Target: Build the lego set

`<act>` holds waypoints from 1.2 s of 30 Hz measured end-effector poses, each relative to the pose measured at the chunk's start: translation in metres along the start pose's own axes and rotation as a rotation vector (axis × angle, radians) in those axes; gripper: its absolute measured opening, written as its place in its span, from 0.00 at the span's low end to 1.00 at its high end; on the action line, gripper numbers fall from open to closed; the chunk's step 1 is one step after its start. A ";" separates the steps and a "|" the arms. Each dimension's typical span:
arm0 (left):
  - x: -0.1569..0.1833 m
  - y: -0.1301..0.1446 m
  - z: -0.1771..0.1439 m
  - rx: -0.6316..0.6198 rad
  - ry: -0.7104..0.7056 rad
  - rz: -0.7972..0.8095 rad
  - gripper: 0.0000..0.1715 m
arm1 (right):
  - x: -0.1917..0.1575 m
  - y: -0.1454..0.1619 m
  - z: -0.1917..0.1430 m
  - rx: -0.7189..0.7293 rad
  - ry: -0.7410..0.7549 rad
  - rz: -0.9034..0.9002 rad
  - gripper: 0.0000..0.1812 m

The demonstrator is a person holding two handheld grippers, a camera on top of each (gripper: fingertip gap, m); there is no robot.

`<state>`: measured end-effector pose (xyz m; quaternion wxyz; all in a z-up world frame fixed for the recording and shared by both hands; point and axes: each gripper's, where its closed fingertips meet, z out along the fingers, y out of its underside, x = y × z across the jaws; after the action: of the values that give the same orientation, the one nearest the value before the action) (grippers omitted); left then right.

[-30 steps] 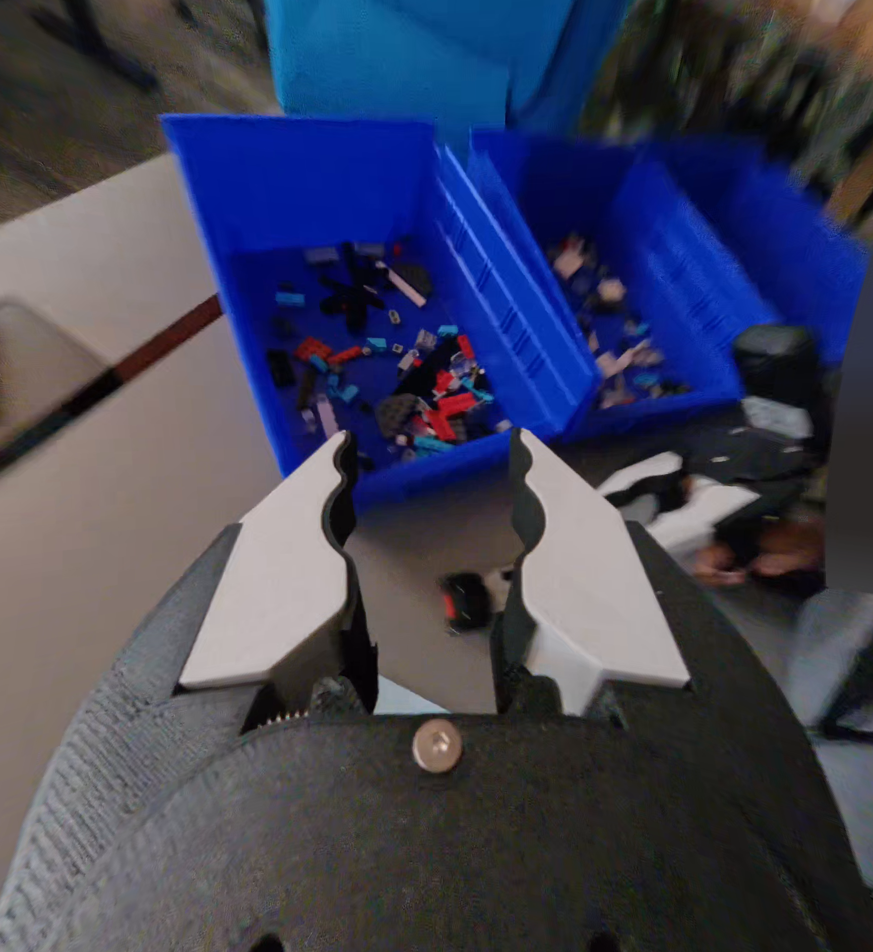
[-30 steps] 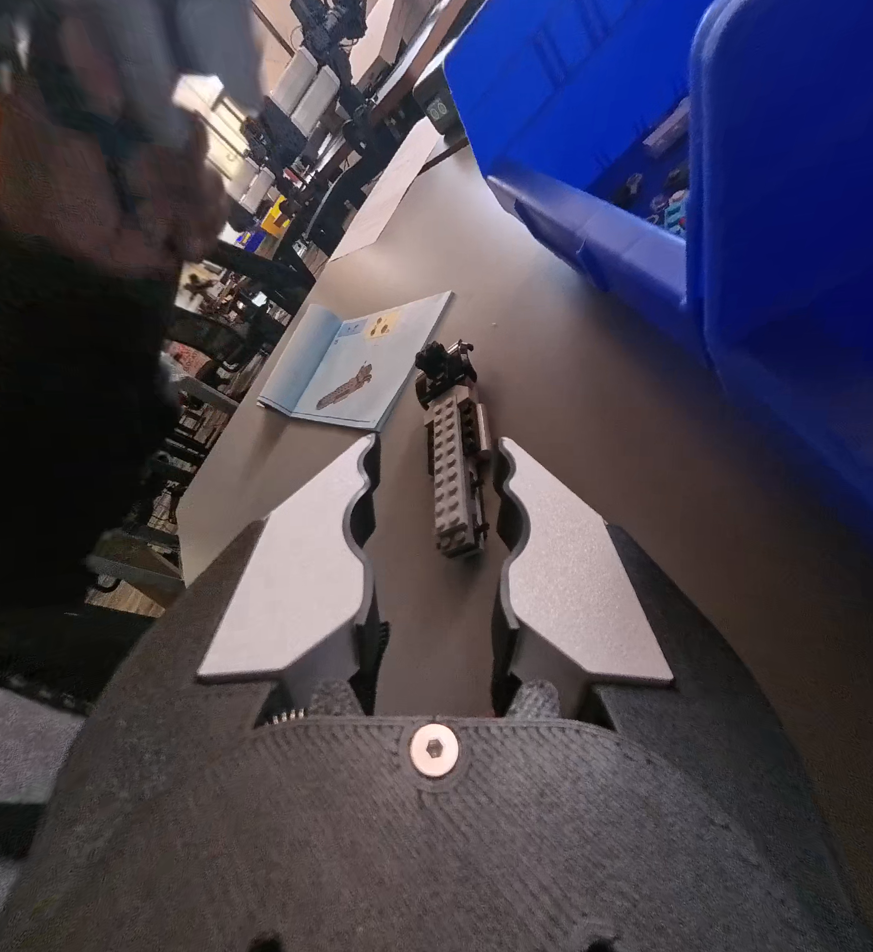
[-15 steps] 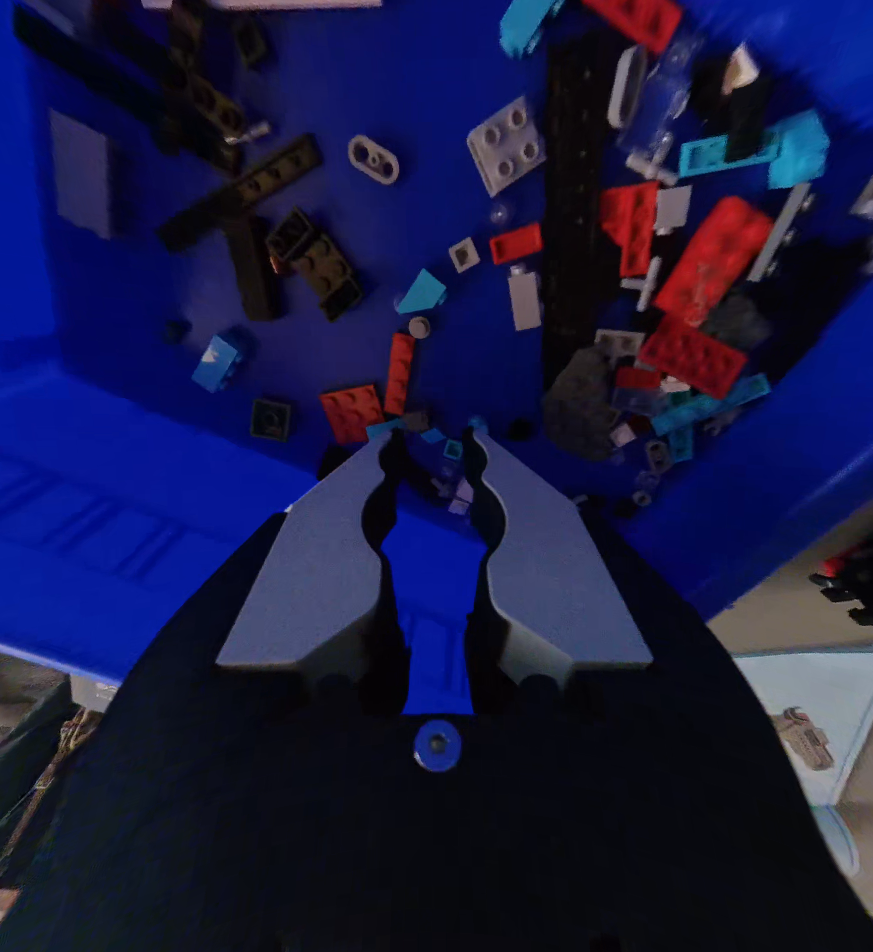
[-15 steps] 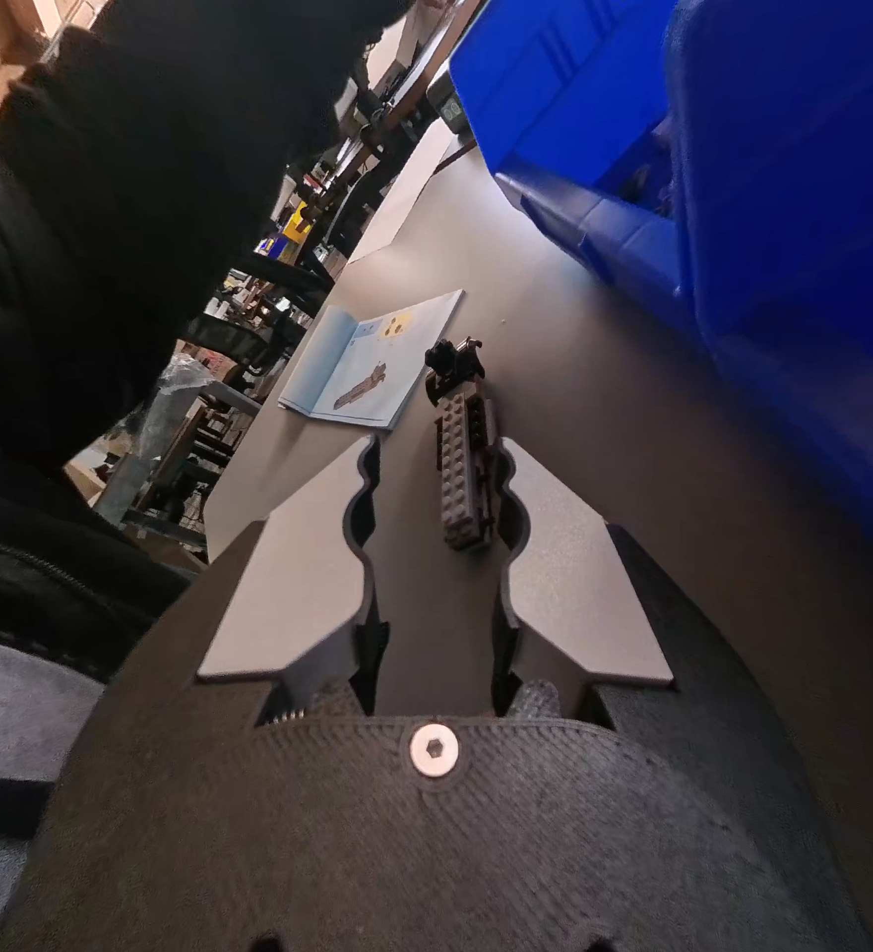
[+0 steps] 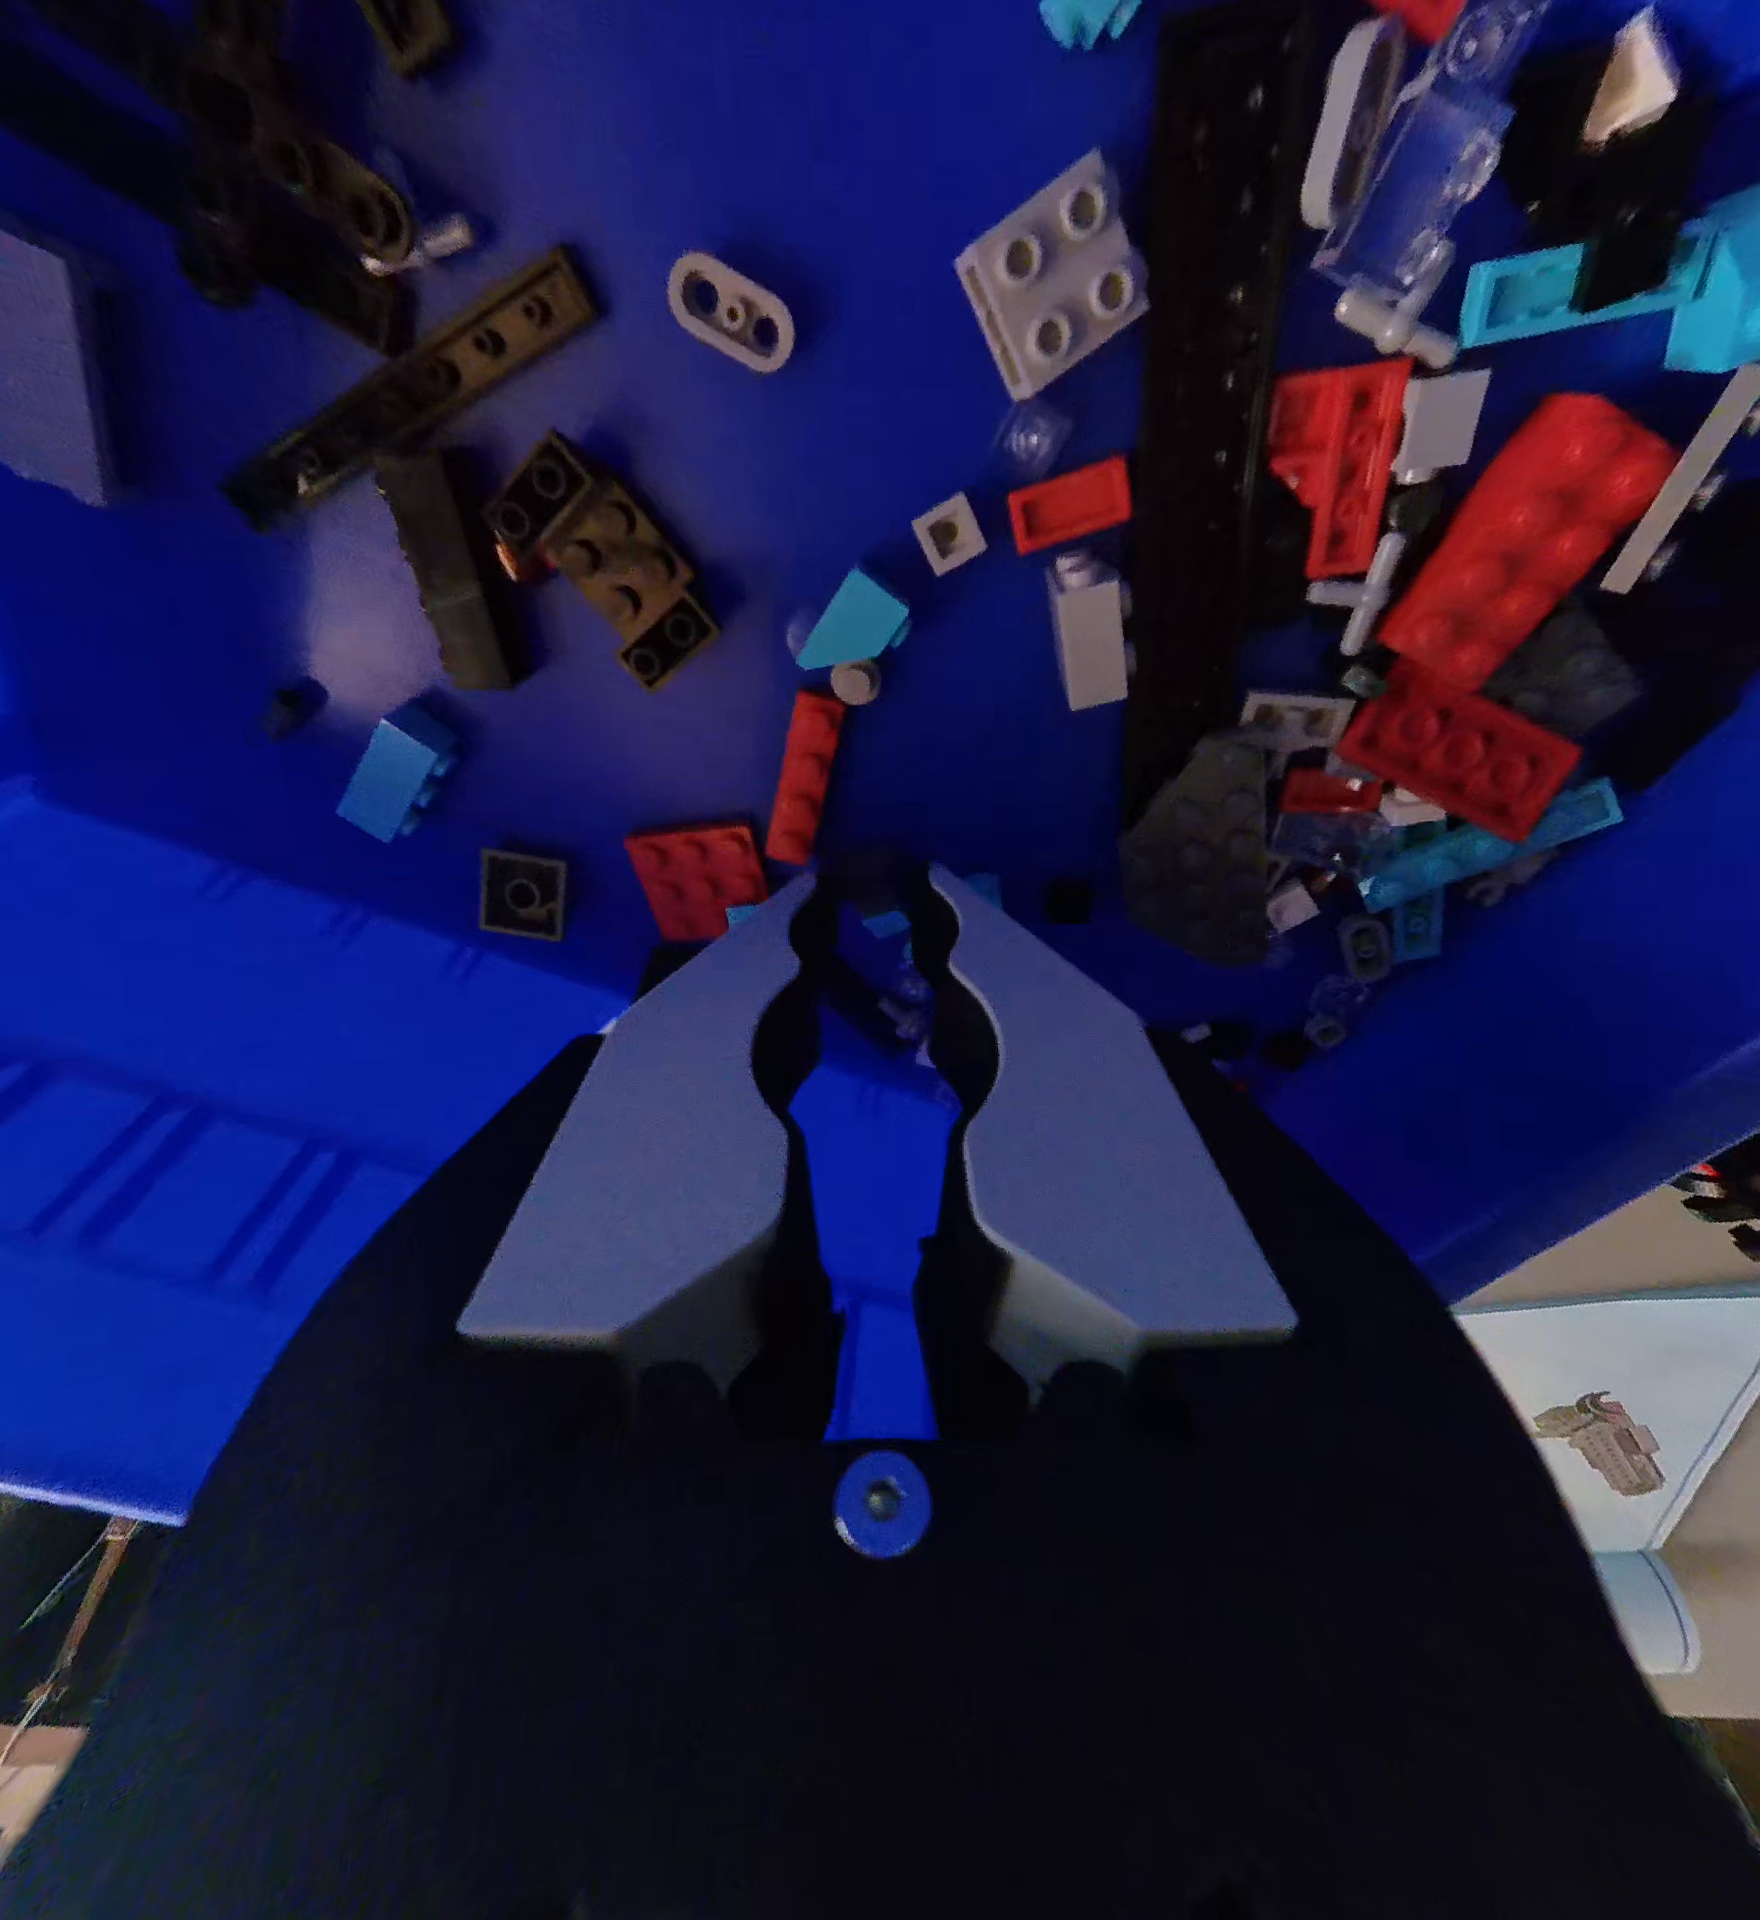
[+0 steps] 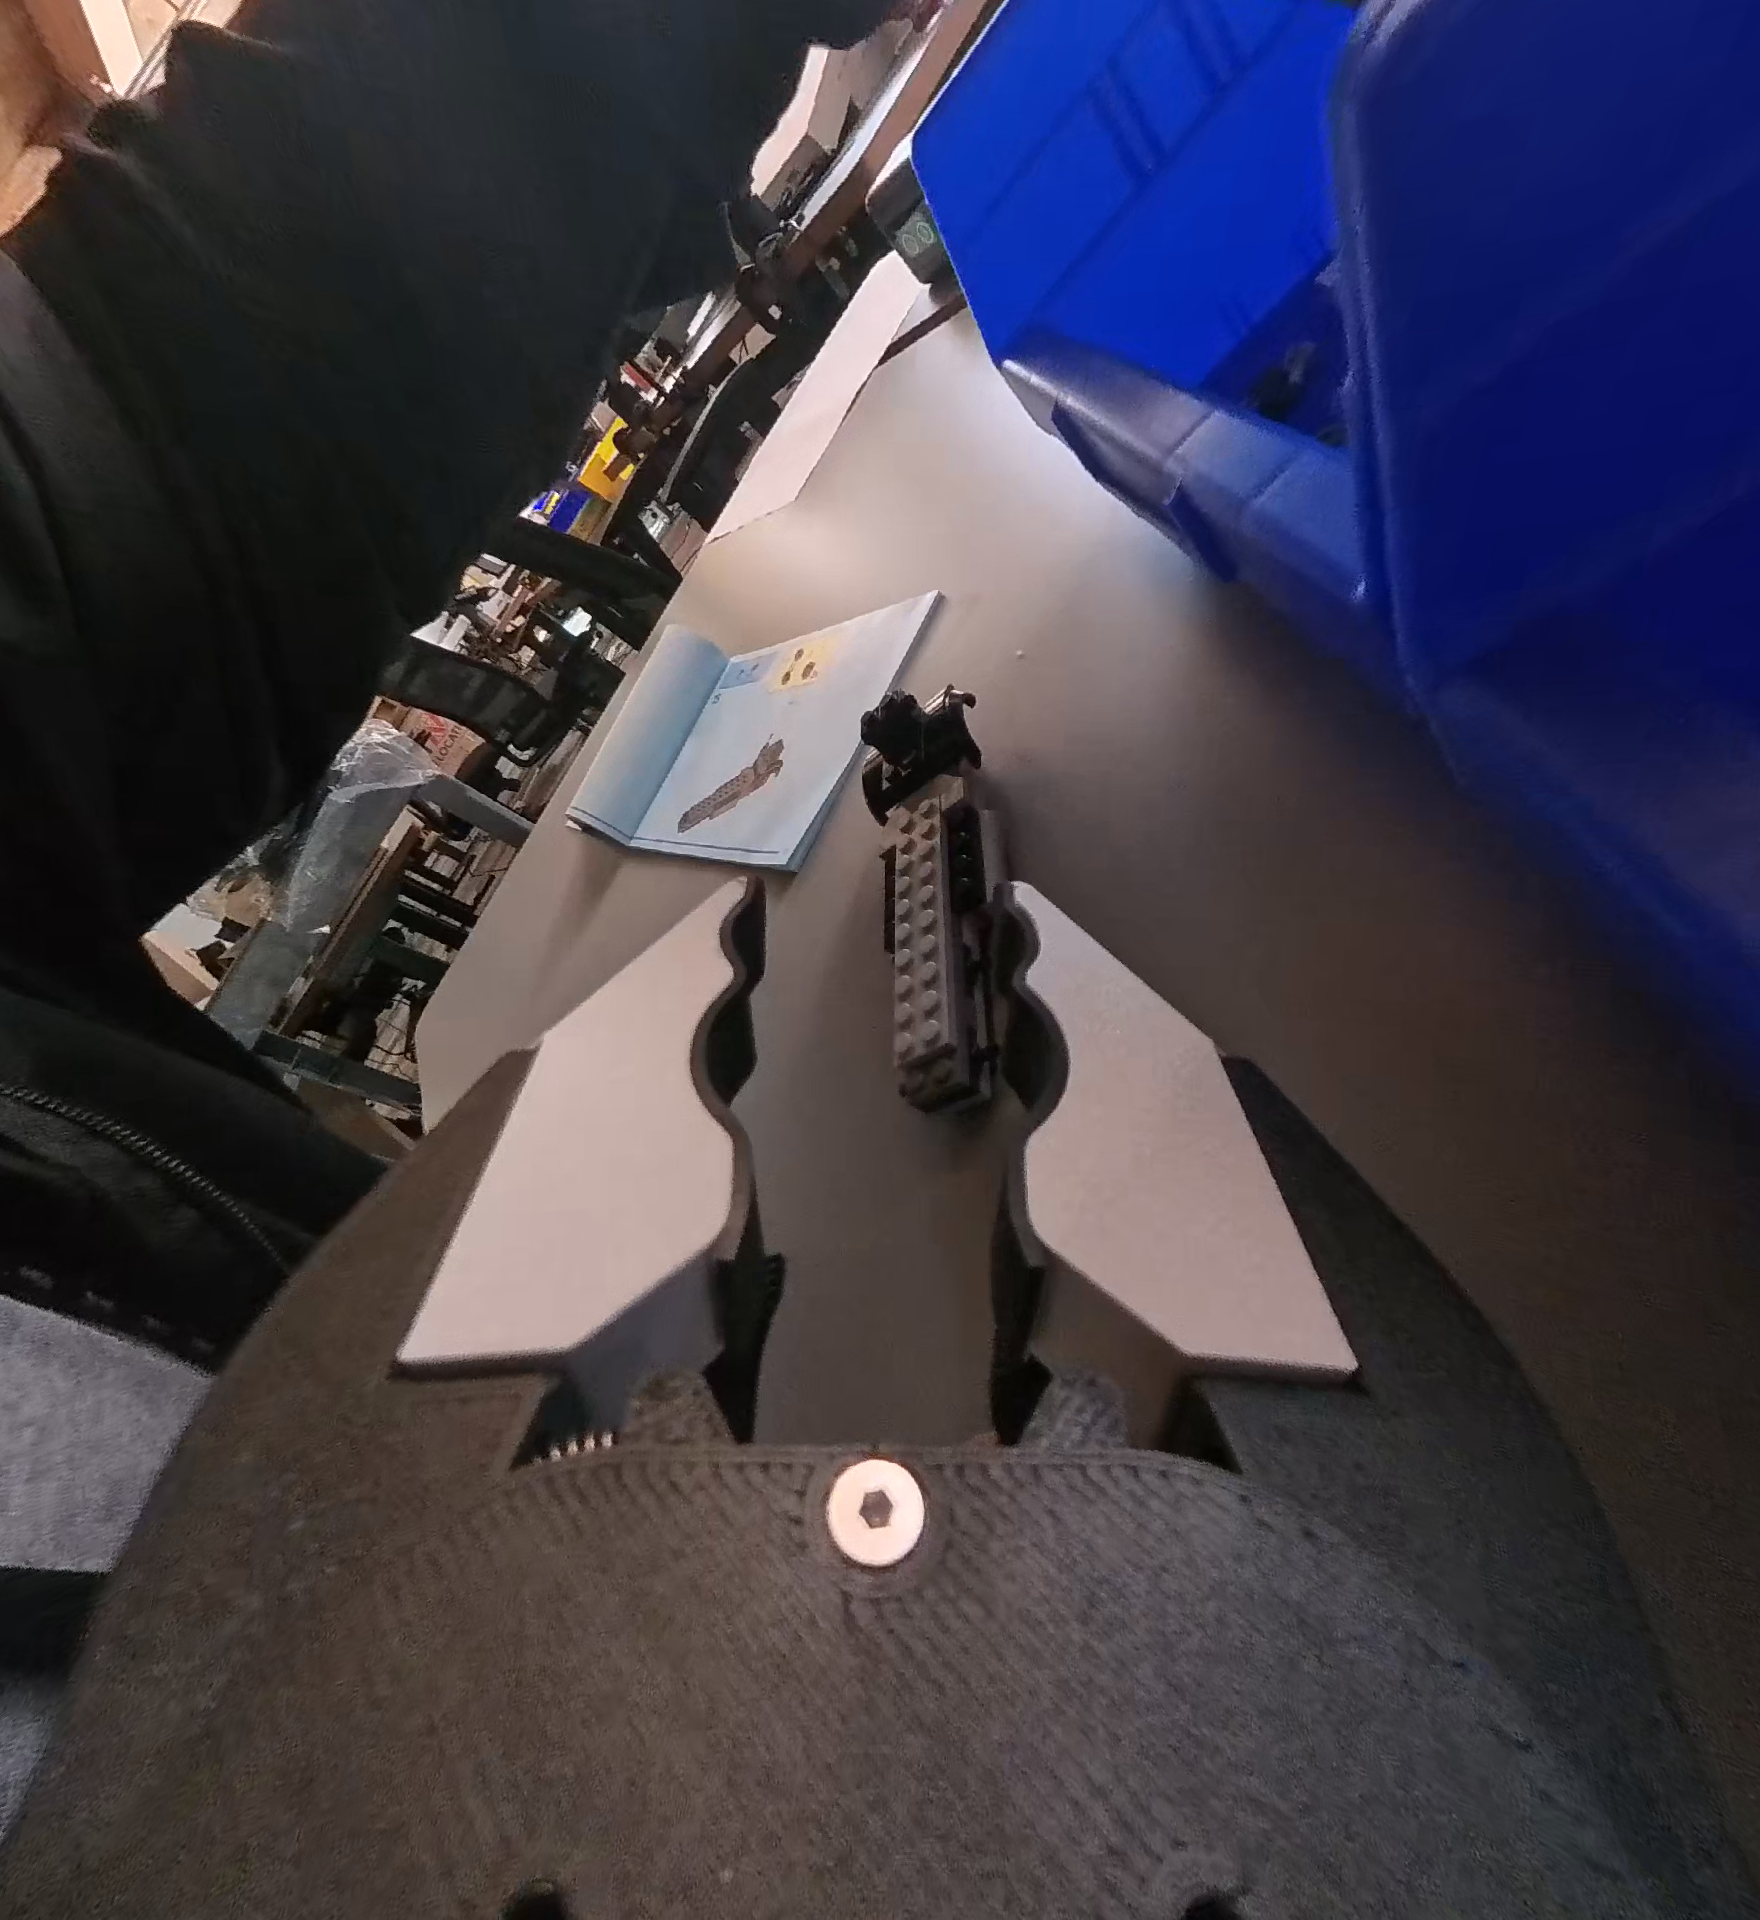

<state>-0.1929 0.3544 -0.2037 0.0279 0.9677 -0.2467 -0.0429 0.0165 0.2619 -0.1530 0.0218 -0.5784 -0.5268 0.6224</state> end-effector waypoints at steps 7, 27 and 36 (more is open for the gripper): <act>0.010 -0.022 -0.064 0.384 0.044 -0.170 0.07 | 0.000 0.000 0.000 -0.001 -0.002 0.004 0.25; 0.306 0.142 -0.035 0.936 -0.006 -0.865 0.07 | -0.004 0.009 0.021 -0.109 -0.011 -0.056 0.25; 0.304 0.148 -0.012 0.937 0.017 -0.903 0.12 | 0.005 0.000 0.014 -0.014 0.087 -0.045 0.25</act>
<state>0.0041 0.0788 -0.2017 -0.4157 0.8863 0.1921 0.0695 0.0047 0.2566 -0.1595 0.0547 -0.5930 -0.5428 0.5923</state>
